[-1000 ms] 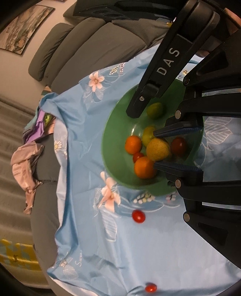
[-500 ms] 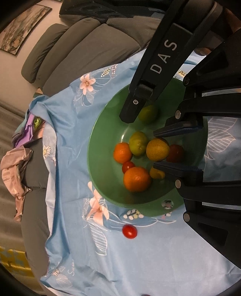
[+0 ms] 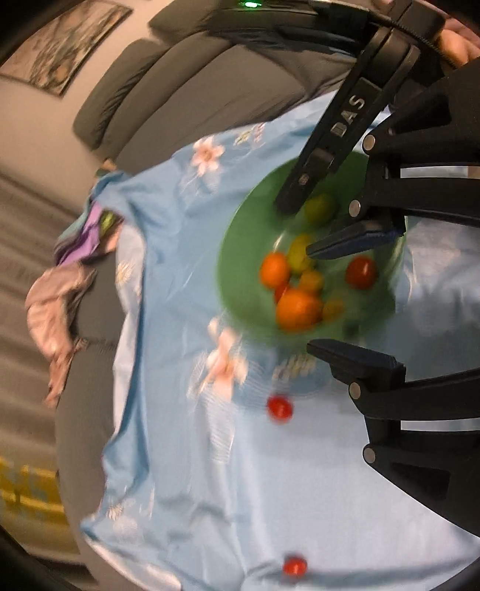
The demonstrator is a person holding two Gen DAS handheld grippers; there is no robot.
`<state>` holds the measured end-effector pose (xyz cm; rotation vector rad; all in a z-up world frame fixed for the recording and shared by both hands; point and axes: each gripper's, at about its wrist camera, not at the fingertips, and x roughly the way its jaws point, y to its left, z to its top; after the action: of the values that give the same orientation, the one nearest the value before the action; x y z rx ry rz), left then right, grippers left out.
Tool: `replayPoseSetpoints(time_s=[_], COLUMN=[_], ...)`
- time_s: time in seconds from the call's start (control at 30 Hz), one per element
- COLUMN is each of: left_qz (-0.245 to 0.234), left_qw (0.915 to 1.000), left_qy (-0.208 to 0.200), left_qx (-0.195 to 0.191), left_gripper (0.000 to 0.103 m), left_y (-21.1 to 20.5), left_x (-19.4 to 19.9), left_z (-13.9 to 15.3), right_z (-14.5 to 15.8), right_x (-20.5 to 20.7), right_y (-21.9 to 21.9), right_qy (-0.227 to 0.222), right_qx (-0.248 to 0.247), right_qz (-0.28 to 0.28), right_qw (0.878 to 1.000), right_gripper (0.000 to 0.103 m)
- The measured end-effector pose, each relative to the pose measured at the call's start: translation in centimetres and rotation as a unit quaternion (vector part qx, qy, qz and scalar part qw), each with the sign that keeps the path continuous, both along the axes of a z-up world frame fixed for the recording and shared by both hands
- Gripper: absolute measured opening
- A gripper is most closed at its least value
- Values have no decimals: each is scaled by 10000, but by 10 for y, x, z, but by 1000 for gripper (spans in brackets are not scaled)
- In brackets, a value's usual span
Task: Organize fruits
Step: 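Move both tools to the red cherry tomatoes and close on them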
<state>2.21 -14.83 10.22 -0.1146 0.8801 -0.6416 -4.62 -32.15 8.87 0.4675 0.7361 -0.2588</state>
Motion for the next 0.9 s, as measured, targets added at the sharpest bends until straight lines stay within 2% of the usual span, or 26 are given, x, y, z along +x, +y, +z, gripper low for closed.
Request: replayPoseSetpoints(time_s=[0.13,0.2,0.33,0.47,0.57,0.7,0.77,0.83,0.9], left_qz=[652,1018,1836,2349,2614,2742,2795,2734,2681], left_qw=[9975,9944,9816,9701,9643,9609,9588,9596,9601], left_qy=[-277,-284,-363,-196,-7,332,457,615,771], left_qx=[11,14,388,581,428,174,232,242,207], left_gripper=[44,45,45,45,45,45,45,45,43], left_y=[52,78,126,162,181,193,193,194,196], left_x=[9,16,30,43,53,65,73,81,86], left_z=[14,16,10,-5,-17,-33,-42,-51,-55], right_z=[6,7,4,4,3,-8,-19,-29,-39], right_x=[4,6,17,30,47,89,120,141,161], right_y=[12,19,39,63,91,127,143,149,154], right_qy=[-90,-129,-83,-96,-55,426,835,1242,1683], right_qx=[-47,-42,-59,62,151,47,-127,-390,-877], right_qz=[182,330,653,1120,1597,2056,2289,2329,2215], right_qw=[9998,9994,9978,9936,9870,9777,9698,9637,9565], right_gripper=[49,51,53,53,53,53,50,48,48])
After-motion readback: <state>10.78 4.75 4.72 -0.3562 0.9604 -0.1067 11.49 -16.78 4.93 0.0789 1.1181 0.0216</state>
